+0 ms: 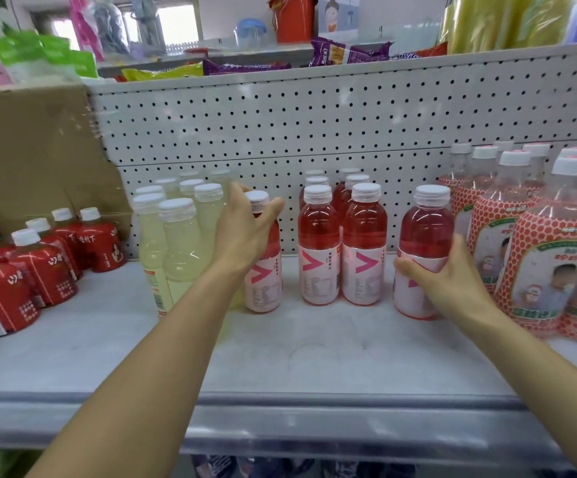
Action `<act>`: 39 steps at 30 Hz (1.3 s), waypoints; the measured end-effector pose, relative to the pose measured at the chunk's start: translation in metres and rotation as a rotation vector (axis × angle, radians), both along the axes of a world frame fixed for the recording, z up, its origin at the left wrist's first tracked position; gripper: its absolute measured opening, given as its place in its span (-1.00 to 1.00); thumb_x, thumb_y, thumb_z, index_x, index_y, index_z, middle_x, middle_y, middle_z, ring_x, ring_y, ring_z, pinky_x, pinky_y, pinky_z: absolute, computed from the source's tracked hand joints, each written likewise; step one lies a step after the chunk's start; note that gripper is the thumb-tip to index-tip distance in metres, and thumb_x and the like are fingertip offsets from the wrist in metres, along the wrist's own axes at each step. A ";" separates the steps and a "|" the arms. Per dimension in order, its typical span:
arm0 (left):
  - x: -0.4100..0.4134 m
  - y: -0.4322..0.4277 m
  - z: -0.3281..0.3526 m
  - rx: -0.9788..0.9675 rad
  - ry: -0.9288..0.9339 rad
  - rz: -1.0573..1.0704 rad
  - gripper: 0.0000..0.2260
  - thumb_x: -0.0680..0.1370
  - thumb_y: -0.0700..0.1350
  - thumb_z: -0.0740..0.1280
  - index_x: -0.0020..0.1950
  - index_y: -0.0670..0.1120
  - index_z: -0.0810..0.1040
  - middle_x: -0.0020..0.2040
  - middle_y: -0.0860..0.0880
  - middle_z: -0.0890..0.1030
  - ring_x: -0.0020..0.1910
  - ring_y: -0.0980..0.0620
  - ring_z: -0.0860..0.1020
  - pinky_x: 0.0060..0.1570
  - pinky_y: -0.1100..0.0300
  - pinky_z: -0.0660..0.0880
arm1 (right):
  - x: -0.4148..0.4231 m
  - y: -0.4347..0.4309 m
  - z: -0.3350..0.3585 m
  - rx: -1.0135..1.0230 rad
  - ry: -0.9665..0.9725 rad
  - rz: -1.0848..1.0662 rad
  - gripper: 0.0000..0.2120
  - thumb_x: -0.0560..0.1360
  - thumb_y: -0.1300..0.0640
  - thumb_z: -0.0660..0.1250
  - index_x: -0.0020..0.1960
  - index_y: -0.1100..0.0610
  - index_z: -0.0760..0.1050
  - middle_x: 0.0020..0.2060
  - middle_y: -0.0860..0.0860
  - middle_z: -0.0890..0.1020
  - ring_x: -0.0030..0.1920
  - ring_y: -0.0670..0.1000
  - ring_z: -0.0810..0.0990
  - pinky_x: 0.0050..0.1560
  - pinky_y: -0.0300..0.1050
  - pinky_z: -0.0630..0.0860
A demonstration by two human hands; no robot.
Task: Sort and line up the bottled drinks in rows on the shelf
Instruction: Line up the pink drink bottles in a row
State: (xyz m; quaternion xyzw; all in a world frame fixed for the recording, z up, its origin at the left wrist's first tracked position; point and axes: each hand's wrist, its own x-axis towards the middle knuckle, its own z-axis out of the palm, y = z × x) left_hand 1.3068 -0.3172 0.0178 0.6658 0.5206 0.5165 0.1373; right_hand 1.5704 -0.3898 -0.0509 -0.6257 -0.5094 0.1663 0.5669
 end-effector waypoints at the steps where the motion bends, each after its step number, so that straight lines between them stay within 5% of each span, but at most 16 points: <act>1: 0.000 -0.006 -0.001 0.013 -0.022 -0.009 -0.62 0.57 0.11 0.36 0.15 -0.13 0.34 -0.07 -0.04 0.58 -0.06 -0.08 0.57 -0.03 0.01 0.51 | -0.004 -0.006 0.000 0.001 -0.002 0.007 -0.40 0.40 0.01 0.54 0.30 0.04 0.28 0.12 -0.01 0.53 0.10 0.03 0.57 0.11 0.01 0.49; 5: 0.010 -0.032 -0.004 0.046 -0.083 -0.064 -0.67 0.58 0.08 0.36 0.12 -0.08 0.32 -0.11 0.03 0.54 -0.10 0.06 0.58 -0.16 0.20 0.41 | -0.025 -0.025 -0.002 0.008 -0.007 0.064 -0.43 0.39 -0.01 0.54 0.26 0.02 0.32 0.07 -0.06 0.57 0.05 -0.05 0.59 0.08 -0.01 0.54; 8: 0.027 -0.045 -0.006 0.024 -0.115 -0.166 -0.68 0.59 0.06 0.36 0.14 -0.09 0.31 -0.20 0.05 0.56 -0.32 0.32 0.55 -0.33 0.31 0.41 | -0.044 -0.033 -0.003 0.014 -0.043 0.110 -0.47 0.39 0.03 0.55 0.24 0.02 0.35 0.01 -0.12 0.57 -0.07 -0.29 0.57 -0.12 -0.35 0.50; 12: 0.042 -0.047 -0.008 -0.010 -0.140 -0.226 -0.62 0.55 0.14 0.39 0.16 -0.04 0.34 -0.09 0.05 0.61 -0.14 0.19 0.57 -0.27 0.45 0.38 | -0.056 -0.038 -0.007 0.012 -0.013 0.159 -0.41 0.36 0.06 0.58 0.26 0.00 0.35 0.00 -0.18 0.59 -0.07 -0.34 0.58 -0.03 -0.30 0.53; 15: 0.036 -0.052 -0.024 -0.031 -0.217 -0.305 -0.56 0.49 0.10 0.47 0.22 0.01 0.34 -0.01 0.15 0.59 -0.11 0.37 0.54 -0.18 0.54 0.39 | -0.052 -0.043 -0.018 -0.064 -0.038 0.197 -0.32 0.32 0.10 0.61 0.29 -0.01 0.30 0.05 -0.16 0.59 -0.02 -0.27 0.60 0.01 -0.30 0.52; 19: 0.023 -0.060 -0.078 -0.136 -0.093 -0.332 -0.12 0.25 0.04 0.63 0.39 0.21 0.15 0.27 0.09 0.49 0.22 0.19 0.52 0.26 0.22 0.47 | -0.052 -0.046 -0.026 -0.157 -0.062 0.203 -0.30 0.29 0.10 0.62 0.27 0.02 0.29 0.06 -0.08 0.61 0.04 -0.14 0.61 0.10 -0.12 0.57; 22: 0.018 -0.060 -0.103 -0.255 -0.018 -0.280 -0.20 0.16 0.08 0.57 0.27 0.20 0.21 0.20 0.04 0.52 0.17 0.07 0.56 0.20 0.00 0.55 | -0.053 -0.044 -0.024 -0.141 -0.098 0.169 -0.31 0.26 0.08 0.62 0.24 0.03 0.30 0.05 -0.07 0.59 0.03 -0.11 0.61 0.06 -0.14 0.56; 30: 0.028 -0.063 -0.105 -0.260 -0.018 -0.342 -0.26 0.31 -0.08 0.62 0.36 0.07 0.29 0.19 0.10 0.55 0.14 0.19 0.55 0.14 0.21 0.54 | -0.052 -0.040 -0.024 -0.134 -0.077 0.201 -0.29 0.29 0.15 0.61 0.29 0.06 0.28 0.05 -0.11 0.58 0.00 -0.22 0.57 -0.14 -0.37 0.47; 39: 0.027 -0.075 -0.096 -0.289 0.037 -0.325 -0.28 0.38 -0.06 0.59 0.40 0.07 0.25 0.24 0.12 0.54 0.21 0.13 0.54 0.25 0.14 0.51 | -0.049 -0.044 -0.021 -0.200 -0.051 0.271 -0.26 0.34 0.12 0.59 0.35 0.07 0.23 0.14 -0.06 0.55 0.08 -0.11 0.57 -0.10 -0.36 0.46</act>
